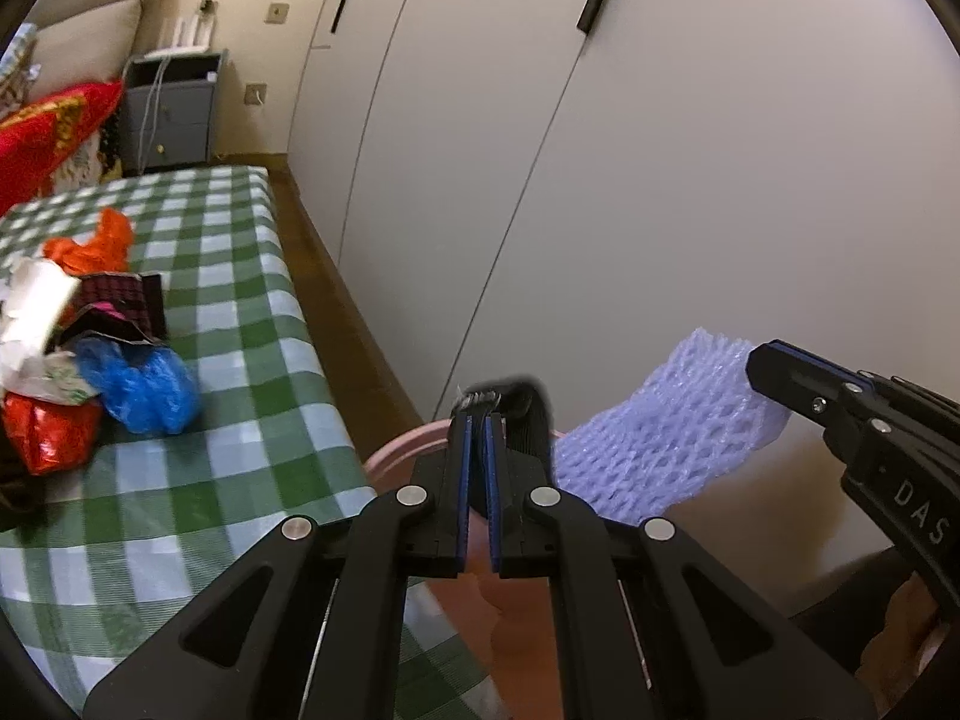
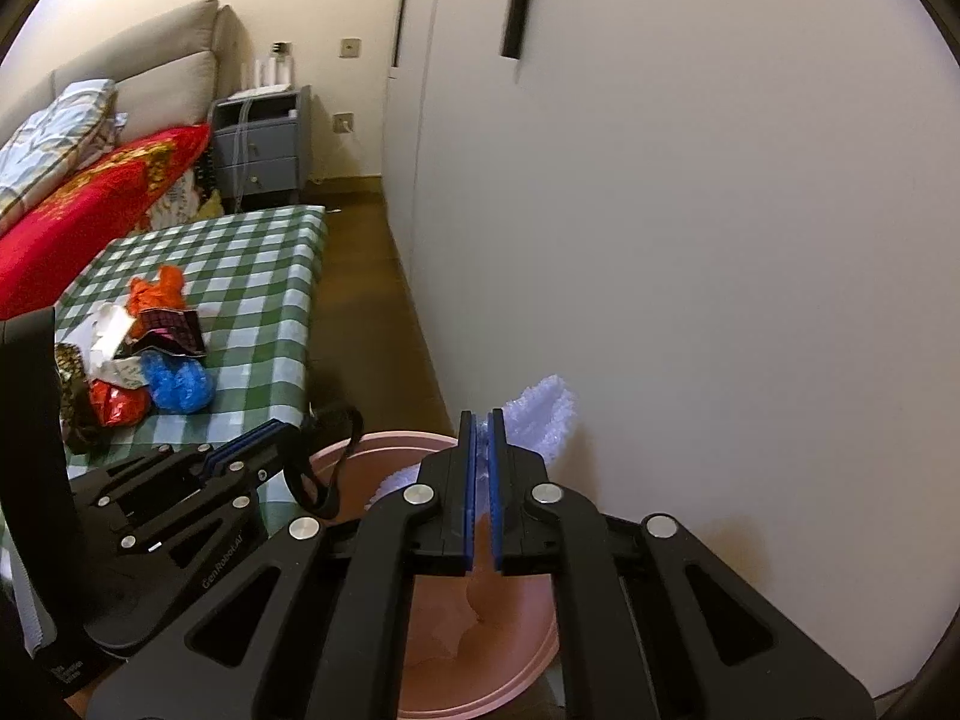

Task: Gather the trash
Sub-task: 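Open the right tool and the left tool to drop both items into the basin, then grasp the brown floral cloth with the left tool while the right tool grasps the blue plastic bag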

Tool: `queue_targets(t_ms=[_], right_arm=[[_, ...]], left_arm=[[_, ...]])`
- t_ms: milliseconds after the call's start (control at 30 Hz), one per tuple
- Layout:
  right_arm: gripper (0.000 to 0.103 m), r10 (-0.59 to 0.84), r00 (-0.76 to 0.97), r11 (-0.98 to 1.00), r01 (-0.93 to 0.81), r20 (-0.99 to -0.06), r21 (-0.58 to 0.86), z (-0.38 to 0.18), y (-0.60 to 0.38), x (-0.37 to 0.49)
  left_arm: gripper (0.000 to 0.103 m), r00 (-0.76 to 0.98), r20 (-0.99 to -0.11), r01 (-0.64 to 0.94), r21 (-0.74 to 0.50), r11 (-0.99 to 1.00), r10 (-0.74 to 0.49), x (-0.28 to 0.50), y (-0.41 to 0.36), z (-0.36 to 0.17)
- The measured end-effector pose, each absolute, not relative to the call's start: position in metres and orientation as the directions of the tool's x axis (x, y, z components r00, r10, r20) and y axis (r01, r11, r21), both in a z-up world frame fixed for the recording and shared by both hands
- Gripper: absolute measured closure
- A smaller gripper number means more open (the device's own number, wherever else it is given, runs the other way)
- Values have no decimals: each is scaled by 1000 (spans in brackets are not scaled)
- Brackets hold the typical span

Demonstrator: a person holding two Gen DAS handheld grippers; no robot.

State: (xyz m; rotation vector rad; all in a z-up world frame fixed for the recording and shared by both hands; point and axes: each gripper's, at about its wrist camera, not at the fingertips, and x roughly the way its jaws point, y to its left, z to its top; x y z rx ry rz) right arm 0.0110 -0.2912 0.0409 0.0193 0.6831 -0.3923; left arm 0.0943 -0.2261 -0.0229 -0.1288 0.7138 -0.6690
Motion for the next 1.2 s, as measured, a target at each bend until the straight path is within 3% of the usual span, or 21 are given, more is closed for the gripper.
queue_targets(t_ms=[100,167,267,500,800,1200], right_arm=[[84,-358,693,914,396,-626,-84,40,-300,10],[66,-363,692,911,406,-624,-79,41,-301,9],[58,-364,700,912,401,-614,-83,42,-299,9],[57,-344,719,919,391,-604,-57,45,-296,6],[57,-249,814,945,324,-525,54,54,-281,-11],[58,-105,838,970,206,-535,132,38,-240,5]], left_arm=[[83,531,-570,513,-372,774,-626,100,-226,-29],[83,527,-571,507,-384,772,-630,100,-224,-30],[83,531,-569,505,-382,774,-628,98,-221,-28],[83,545,-562,507,-371,778,-622,89,-210,-20],[83,616,-537,473,-332,816,-576,73,-172,-5],[83,754,-507,320,-270,908,-417,70,-106,-1]])
